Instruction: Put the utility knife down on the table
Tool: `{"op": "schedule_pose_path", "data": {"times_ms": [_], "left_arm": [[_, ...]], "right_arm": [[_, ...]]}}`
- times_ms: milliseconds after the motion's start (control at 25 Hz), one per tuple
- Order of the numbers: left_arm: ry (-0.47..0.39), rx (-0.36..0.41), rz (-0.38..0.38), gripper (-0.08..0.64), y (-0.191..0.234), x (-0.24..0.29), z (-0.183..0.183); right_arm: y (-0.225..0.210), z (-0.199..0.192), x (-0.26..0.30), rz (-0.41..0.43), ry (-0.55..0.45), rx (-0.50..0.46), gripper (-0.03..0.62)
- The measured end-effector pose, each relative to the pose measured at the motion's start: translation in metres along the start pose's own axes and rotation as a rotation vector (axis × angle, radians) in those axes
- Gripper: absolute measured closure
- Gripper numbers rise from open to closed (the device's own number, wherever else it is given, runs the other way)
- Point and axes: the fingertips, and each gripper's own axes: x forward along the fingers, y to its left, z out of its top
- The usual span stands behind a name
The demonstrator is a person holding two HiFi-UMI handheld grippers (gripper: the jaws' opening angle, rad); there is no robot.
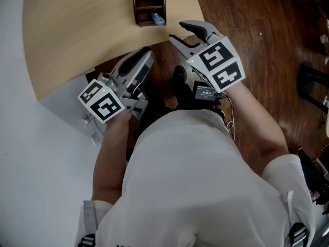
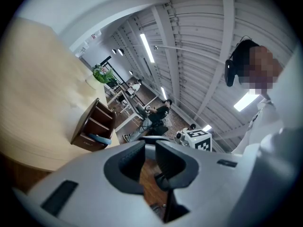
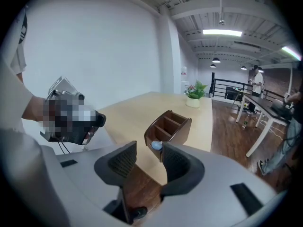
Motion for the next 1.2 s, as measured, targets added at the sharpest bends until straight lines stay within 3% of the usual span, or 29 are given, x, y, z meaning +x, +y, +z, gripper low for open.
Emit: {"op": "schedule_pose_path", "data": {"times_ms": [360,640,1200], "left_arm": [[0.072,0.080,-0.034,0.495,-0.056,-0.019,0.030],[0.079,0.123,-0.099,0.495,-0.095,-0.039,0.030],[0.085,0.170,-0.154,0.495,-0.131,-0.087,0.042]], "right_arm": [[0.008,0.039,-0.056,-0.051,-0.069,0.105,0.488],[0.021,0.051,-0.101,-0.088,-0.140,0.194,0.532],[0.060,0.065,-0.148,-0.122,-0.207,0.313,0.591]]}}
